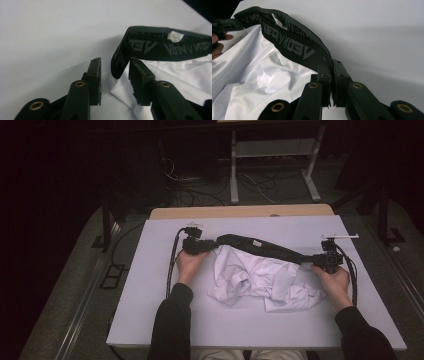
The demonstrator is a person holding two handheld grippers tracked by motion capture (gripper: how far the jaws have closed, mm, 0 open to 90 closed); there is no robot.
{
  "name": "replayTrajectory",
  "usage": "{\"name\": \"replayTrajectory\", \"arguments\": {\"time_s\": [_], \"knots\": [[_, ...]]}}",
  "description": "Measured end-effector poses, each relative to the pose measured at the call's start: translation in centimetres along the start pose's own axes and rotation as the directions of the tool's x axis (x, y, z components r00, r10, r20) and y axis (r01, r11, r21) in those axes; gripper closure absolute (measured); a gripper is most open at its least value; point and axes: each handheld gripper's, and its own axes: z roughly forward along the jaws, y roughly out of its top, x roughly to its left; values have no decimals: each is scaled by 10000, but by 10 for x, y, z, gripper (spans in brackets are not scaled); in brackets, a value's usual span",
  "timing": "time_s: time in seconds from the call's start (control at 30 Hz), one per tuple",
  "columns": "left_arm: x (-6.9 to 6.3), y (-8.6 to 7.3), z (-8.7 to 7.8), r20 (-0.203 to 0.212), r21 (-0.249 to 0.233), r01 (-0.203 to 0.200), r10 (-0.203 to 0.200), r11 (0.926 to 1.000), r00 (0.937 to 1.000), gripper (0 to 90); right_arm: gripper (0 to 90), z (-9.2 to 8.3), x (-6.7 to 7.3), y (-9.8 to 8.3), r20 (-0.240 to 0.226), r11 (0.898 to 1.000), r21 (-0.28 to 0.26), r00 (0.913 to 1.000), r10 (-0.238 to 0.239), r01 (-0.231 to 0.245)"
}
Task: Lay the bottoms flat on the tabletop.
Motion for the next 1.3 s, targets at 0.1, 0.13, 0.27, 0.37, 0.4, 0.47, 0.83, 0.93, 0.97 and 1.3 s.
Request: {"name": "replayTrajectory", "arguments": {"time_s": [0.1, 0.13, 0.27, 0.37, 0.4, 0.47, 0.83, 0.93, 0.97, 1.3], "knots": [[-3, 0, 7, -74, -110, -39, 38, 9999, 10000, 757, 852, 0, 0, 0, -27, 10000, -34, 10000, -14, 14], [-3, 0, 7, -74, -110, -39, 38, 9999, 10000, 789, 852, 0, 0, 0, -27, 10000, -34, 10000, -14, 14], [-2, -2, 11, -128, -225, 233, -236, 9995, 9996, 850, 852, -1, -1, 0, -72, 10000, -62, 10000, 27, -27], [-1, -2, 9, -114, -201, 360, -362, 9991, 9993, 855, 852, 0, -3, 1, -70, 9999, 11, 9998, 159, -159], [0, -2, 8, -66, -174, 383, -384, 9991, 9992, 856, 852, 0, -3, 2, -51, 9998, 17, 9998, 177, -177], [0, -1, 4, -110, -108, 327, -328, 9994, 9994, 857, 852, 0, -3, 2, -44, 9998, 23, 9998, 179, -179], [6, 19, -62, -791, -245, -81, 61, 9997, 9968, 858, 853, 16, 14, 52, -834, 9993, -190, 9959, -341, 326], [6, 27, -70, -1005, -187, -292, 272, 9994, 9946, 857, 853, 20, 21, 65, -826, 9987, -200, 9954, -490, 475], [6, 38, -79, -1160, -189, -491, 466, 9986, 9922, 857, 853, 21, 28, 77, -733, 9977, -239, 9952, -643, 627], [-5, 115, -115, -1990, -60, -1523, 1481, 9883, 9687, 857, 853, 12, 63, 145, -275, 9897, -847, 9926, -1183, 1156]]}}
